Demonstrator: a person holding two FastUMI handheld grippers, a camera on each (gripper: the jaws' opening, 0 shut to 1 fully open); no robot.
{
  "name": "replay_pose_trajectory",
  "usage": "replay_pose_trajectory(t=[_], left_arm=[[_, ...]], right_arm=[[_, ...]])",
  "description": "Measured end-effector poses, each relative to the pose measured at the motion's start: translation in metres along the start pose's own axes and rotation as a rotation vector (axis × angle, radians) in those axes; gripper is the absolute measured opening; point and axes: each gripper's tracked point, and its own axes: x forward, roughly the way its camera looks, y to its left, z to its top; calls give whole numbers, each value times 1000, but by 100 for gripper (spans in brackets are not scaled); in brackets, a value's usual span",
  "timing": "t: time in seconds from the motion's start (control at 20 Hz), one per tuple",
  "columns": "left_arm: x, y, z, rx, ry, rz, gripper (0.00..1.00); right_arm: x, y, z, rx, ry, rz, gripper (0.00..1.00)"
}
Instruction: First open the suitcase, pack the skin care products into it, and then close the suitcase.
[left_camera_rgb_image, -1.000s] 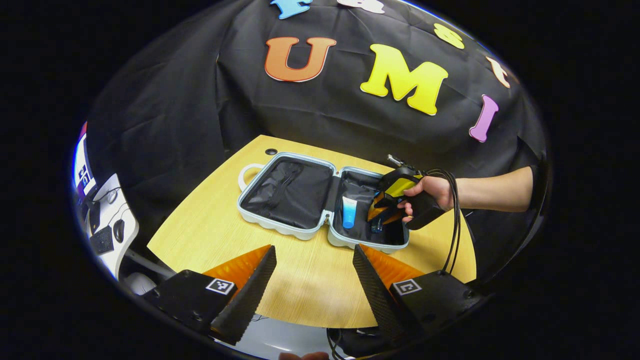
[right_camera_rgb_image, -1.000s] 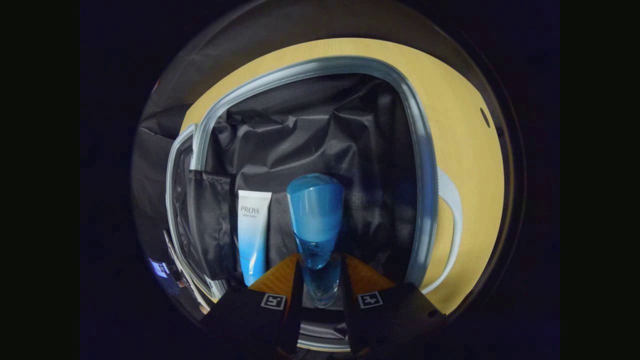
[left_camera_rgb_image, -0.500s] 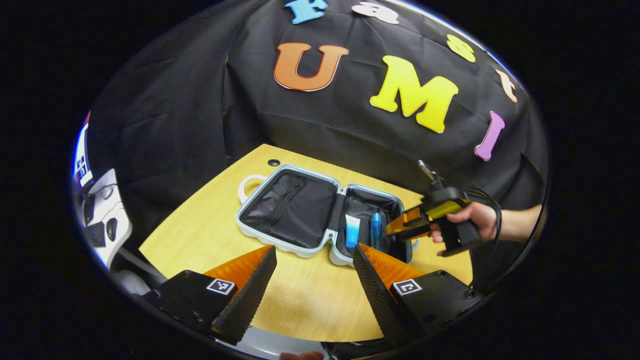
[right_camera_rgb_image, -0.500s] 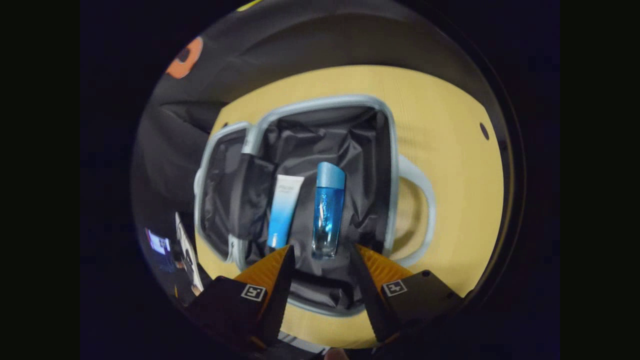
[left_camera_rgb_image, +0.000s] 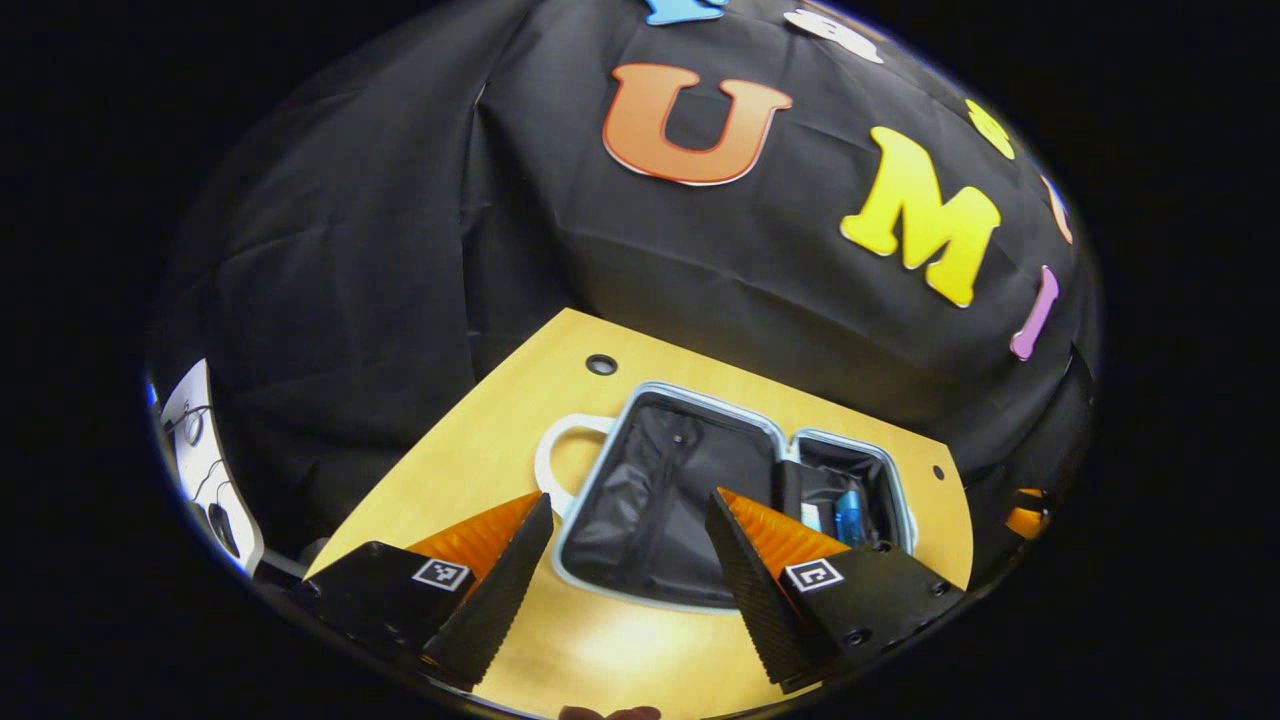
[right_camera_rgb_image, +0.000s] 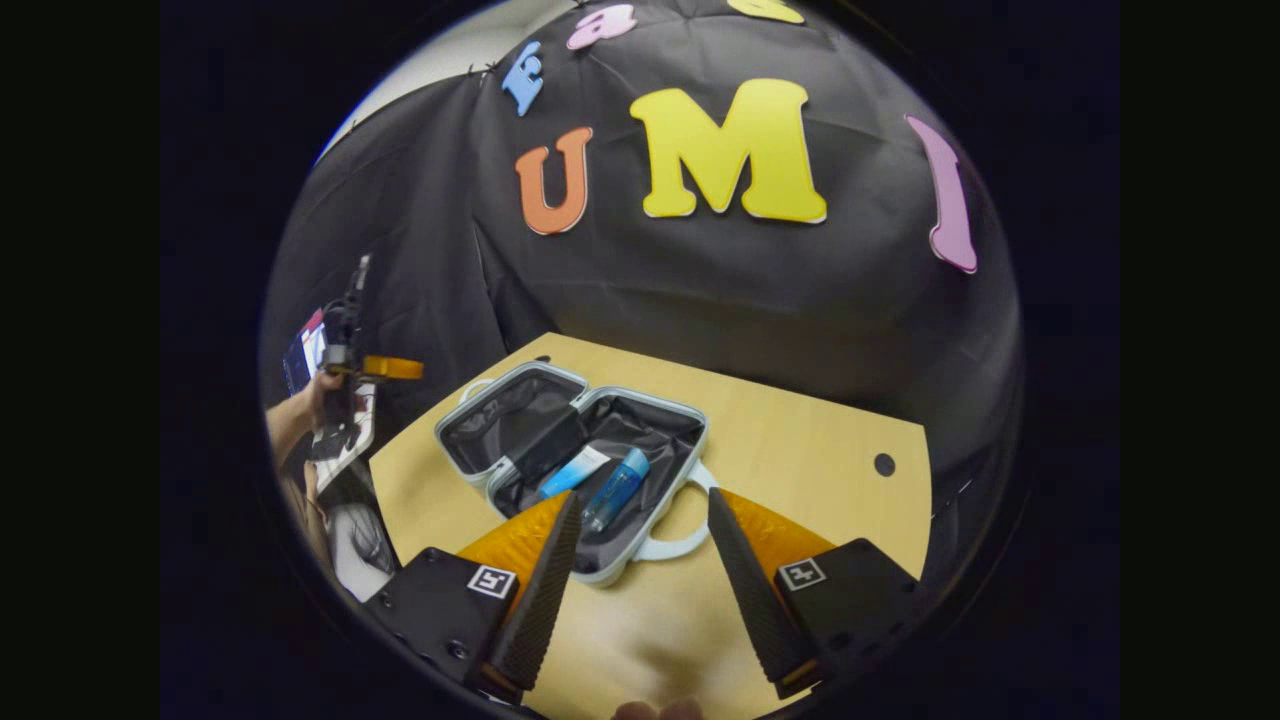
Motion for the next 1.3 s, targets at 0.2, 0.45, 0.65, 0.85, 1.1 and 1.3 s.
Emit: replay_pose_trajectory(t=[0.2,0.45,0.65,0.85,1.1,1.3], left_arm=[[73,41,-13,-48,125,25,98],[135,75,-32,-78,225,88,98],[153,90,-37,-140,247,90,98],[165,88,-42,-170,243,102,88],[177,79,-46,-229,240,126,39],[167,71,-32,-176,207,161,18]], right_arm=[[-38,-28,3,-74,-41,-67,77],[-52,-45,-15,-113,13,-141,78],[-50,-52,-18,-84,39,-169,75],[-48,-62,-15,-48,41,-196,78],[-61,-78,-14,-26,31,-238,77],[-75,-84,-14,-6,-5,-259,75]])
